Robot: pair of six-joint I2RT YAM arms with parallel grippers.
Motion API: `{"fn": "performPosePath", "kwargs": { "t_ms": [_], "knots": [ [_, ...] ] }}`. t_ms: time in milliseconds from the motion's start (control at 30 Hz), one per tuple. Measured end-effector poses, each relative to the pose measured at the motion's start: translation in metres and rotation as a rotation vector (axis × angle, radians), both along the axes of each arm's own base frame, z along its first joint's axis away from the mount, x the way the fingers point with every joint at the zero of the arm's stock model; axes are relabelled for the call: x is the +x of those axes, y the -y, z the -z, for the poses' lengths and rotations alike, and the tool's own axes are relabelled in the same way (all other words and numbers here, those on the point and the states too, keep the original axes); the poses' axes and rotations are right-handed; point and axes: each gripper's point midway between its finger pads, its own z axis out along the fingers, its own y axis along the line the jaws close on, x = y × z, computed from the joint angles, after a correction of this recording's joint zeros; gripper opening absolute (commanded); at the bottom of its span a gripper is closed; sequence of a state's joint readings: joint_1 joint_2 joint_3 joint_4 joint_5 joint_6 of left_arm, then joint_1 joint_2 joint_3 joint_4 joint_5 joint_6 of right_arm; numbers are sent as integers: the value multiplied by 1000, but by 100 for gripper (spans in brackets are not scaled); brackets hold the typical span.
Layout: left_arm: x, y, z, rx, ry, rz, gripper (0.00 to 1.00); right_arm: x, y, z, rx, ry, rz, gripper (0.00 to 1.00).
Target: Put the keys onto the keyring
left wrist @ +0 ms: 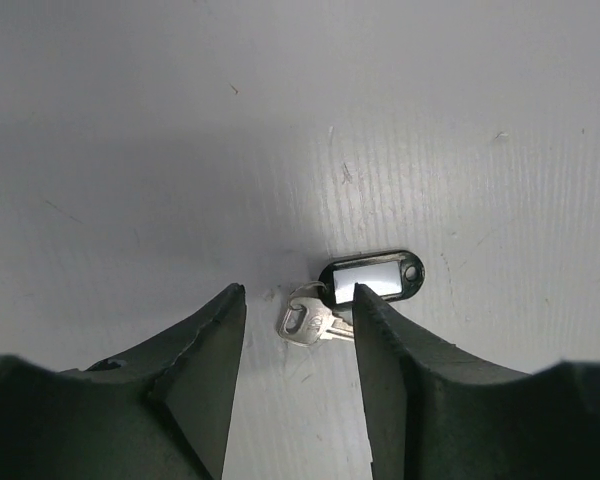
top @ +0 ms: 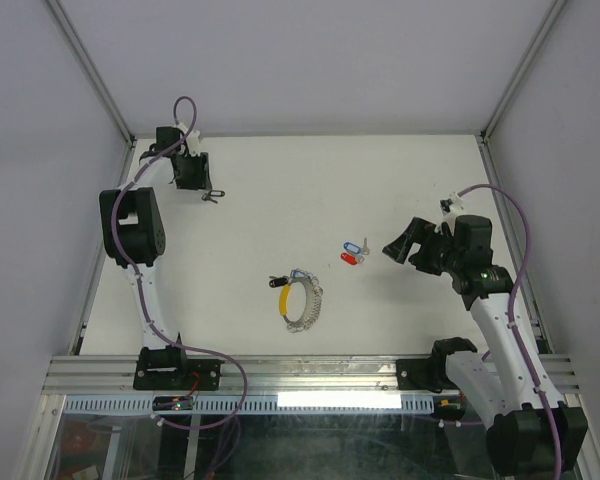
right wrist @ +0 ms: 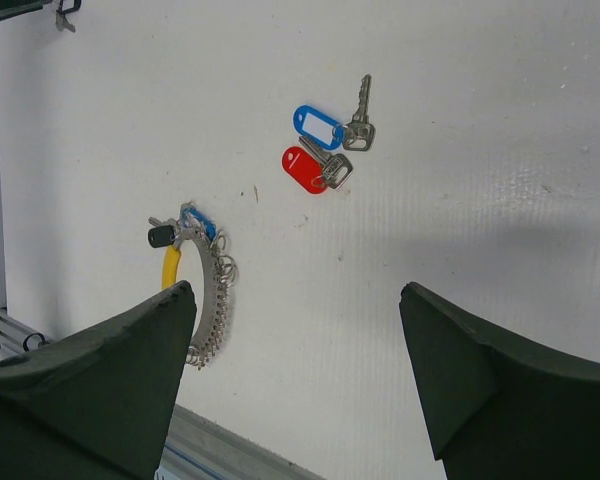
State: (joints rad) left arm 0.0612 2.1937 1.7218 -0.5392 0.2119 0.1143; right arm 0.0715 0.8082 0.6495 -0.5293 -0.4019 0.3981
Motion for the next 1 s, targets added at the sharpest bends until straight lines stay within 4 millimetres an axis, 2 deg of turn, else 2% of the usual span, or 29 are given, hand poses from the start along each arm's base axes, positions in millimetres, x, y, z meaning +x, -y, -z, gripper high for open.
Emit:
{"fn": "performPosePath", "kwargs": {
  "t_ms": [167, 267, 533, 733, 1000],
  "knots": [
    [-1, 2, 16, -37, -29, 17, 43, 0, 0, -1, 2, 3, -1, 86],
    [0, 3, 14, -50, -24, 24, 41, 0, -1, -1, 3, 3, -2, 86],
    [-2, 5, 16, -76, -36, 34, 24, 0, -1, -1, 3, 3, -3, 86],
    [-3, 8, 17, -88, -41, 41, 1, 0, -1, -2, 5, 3, -5, 86],
    [-3, 8, 16, -91, -41, 38, 0, 0, -1, -2, 6, 3, -5, 86]
  ]
}}
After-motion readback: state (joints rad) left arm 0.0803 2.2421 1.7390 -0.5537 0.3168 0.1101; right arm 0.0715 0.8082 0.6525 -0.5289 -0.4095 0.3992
